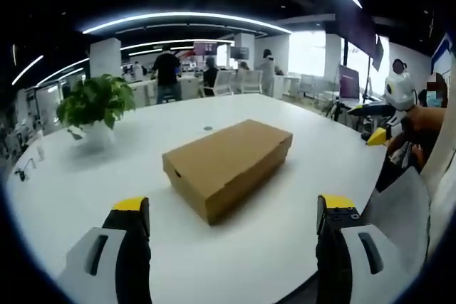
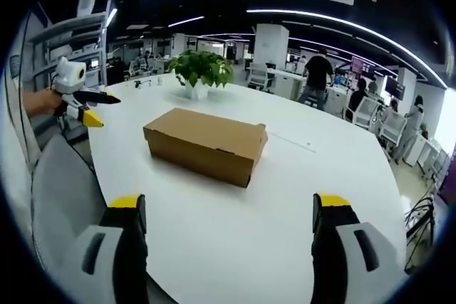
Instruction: Operate the shoe box by opening the lid, removing the specified soft item, and placing it in the target area until the item is outside and the box remains undamaged.
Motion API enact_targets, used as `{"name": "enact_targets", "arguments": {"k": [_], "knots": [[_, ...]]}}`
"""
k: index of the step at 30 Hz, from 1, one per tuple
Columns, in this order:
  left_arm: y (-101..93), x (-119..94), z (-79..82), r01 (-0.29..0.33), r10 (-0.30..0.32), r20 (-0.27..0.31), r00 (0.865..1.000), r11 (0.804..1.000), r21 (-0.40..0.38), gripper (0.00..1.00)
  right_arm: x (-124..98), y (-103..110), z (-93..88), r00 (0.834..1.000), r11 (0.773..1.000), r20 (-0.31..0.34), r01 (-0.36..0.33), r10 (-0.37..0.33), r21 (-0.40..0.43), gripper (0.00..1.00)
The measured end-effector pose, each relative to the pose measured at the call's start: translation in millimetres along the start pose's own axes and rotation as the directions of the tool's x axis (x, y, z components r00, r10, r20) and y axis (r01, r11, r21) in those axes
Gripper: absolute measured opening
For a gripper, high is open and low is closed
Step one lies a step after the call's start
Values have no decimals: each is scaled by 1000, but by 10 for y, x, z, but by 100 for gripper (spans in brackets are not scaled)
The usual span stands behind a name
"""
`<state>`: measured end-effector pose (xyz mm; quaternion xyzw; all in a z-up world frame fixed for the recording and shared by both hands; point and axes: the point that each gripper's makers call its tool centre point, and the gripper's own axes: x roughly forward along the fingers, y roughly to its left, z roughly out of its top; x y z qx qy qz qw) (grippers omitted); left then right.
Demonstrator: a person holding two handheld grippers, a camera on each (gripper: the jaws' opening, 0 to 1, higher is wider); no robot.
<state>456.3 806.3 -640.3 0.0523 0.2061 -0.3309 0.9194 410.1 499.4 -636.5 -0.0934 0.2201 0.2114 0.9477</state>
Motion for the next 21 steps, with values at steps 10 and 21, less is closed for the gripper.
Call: {"name": "enact_targets", "arguments": {"k": [10, 21], "knots": [[-6, 215, -25, 12, -12, -11, 1000, 1000, 1, 100, 242, -94, 17, 1000, 999, -1, -29, 29, -40, 90], [147, 408, -94, -43, 42, -15, 999, 998, -39, 91, 585, -119, 19, 997, 994, 14, -77, 78, -80, 82]]}}
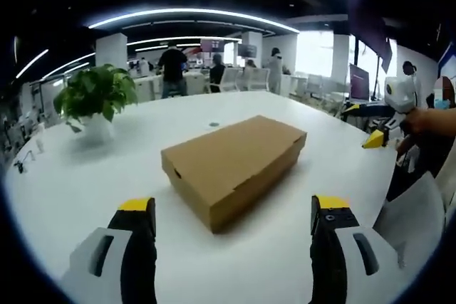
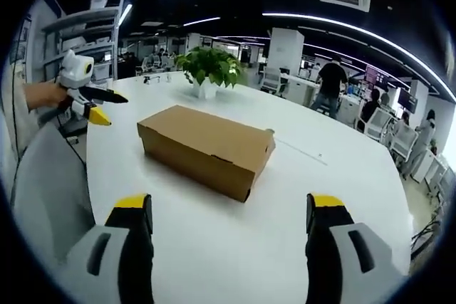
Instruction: Operate the shoe box by opening the lid, removing the specified soft item, and placing it in the target area until the item is outside and the box remains undamaged.
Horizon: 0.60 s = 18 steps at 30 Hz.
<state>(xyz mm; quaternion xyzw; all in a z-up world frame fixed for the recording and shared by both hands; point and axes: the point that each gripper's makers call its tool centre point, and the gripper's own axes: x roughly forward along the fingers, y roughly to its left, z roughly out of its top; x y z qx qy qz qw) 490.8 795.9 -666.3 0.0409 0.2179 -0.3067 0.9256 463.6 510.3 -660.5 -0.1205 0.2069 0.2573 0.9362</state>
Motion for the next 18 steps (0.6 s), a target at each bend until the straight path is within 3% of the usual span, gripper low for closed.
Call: {"name": "enact_targets", "arguments": {"k": [6, 10, 18], "knots": [[94, 104, -18, -36, 36, 2, 999, 999, 4, 86, 233, -22, -44, 999, 998, -11, -38, 37, -41, 74], [173, 198, -125, -60, 62, -34, 998, 997, 47, 83, 352, -15, -76, 998, 996, -30, -59, 57, -67, 71], [218, 352, -220, -72, 75, -67, 995, 996, 46, 77, 587, -91, -73, 997, 994, -35, -72, 69, -88, 63]]}}
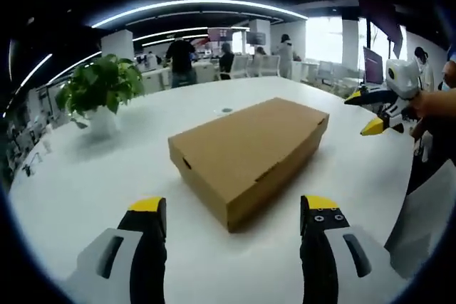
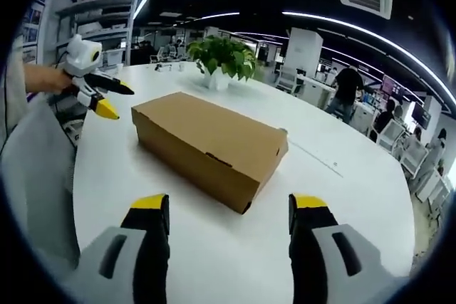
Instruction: Operate the shoe box by opening the lid, removing the specified soft item, and placing it in the target area until the item is outside and the box remains undamaged.
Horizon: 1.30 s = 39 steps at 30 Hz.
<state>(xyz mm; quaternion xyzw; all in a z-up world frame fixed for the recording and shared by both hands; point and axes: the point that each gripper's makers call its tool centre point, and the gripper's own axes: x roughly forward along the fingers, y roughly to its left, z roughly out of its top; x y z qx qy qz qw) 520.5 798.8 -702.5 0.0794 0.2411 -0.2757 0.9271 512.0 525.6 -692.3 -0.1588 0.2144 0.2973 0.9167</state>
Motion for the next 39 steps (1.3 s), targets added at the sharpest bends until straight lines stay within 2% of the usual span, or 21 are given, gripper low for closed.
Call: {"name": "enact_targets", "arguments": {"k": [11, 24, 34, 39], "knots": [[-12, 137, -48, -25, 25, -27, 999, 1000, -6, 68, 235, 8, -18, 998, 998, -26, -50, 49, -40, 57], [-50, 282, -75, -47, 45, -47, 998, 998, -39, 59, 502, -134, -13, 997, 998, -43, -56, 57, 4, 48], [-22, 354, -85, -76, 72, -59, 996, 995, -65, 51, 634, -140, -1, 996, 997, -56, -71, 71, -1, 42], [-29, 372, -88, -67, 63, -65, 996, 996, -62, 46, 662, -186, -6, 996, 998, -60, -68, 69, 15, 40]]}}
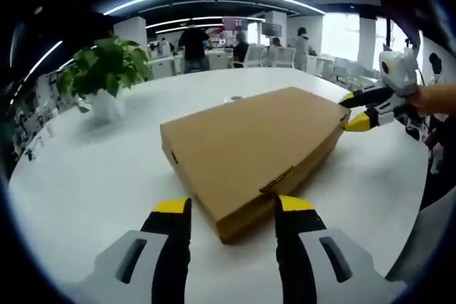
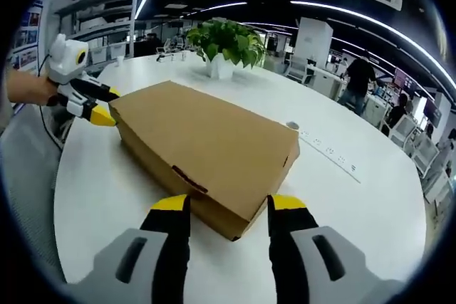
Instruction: Operate the shoe box by opening the lid, removing the specified soft item, and placing it in the target area until the item is outside and the box remains undamaged.
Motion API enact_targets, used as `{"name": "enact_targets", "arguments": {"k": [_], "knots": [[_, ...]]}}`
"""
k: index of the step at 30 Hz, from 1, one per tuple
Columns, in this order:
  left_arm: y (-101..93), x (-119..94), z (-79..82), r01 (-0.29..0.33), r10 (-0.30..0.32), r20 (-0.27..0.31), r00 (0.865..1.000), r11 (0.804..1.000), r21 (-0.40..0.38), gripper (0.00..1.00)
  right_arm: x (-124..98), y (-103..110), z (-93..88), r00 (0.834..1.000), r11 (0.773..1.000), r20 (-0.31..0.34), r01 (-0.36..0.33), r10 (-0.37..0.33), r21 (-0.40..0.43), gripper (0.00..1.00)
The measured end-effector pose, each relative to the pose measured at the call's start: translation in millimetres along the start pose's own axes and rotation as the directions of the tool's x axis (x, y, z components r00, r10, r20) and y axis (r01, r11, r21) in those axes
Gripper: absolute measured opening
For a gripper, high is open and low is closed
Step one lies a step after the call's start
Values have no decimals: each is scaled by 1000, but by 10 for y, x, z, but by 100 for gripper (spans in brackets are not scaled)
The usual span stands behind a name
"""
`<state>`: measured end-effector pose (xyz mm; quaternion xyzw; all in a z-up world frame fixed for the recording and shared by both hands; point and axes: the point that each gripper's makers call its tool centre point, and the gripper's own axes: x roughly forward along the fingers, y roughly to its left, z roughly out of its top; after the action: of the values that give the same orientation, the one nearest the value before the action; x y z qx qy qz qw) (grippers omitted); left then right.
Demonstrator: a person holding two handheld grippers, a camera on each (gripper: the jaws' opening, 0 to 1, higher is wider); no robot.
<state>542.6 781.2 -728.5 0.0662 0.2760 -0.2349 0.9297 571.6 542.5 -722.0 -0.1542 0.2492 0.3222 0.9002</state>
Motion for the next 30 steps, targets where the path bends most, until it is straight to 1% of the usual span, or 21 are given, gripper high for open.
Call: {"name": "enact_targets", "arguments": {"k": [4, 7, 10, 19, 30], "knots": [[-14, 11, -1, 1, 0, -5, 1000, 1000, 6, 46, -4, 13, -1, 1000, 1000, 2, -2, 2, 3, 39], [-16, 16, 3, -2, 2, -9, 1000, 1000, 8, 46, -1, 18, -5, 1000, 1000, 2, -5, 5, 16, 40], [-14, 19, 3, -5, 5, -13, 1000, 1000, 6, 46, 10, 17, -23, 1000, 999, 3, -9, 9, 48, 39], [-3, 50, 20, -13, 13, -20, 1000, 1000, -5, 47, 18, 16, -23, 1000, 997, 7, -1, 0, 71, 38], [39, 54, 14, 8, -7, -30, 1000, 1000, 9, 46, 6, 62, -19, 1000, 995, 12, 15, -16, 94, 38]]}}
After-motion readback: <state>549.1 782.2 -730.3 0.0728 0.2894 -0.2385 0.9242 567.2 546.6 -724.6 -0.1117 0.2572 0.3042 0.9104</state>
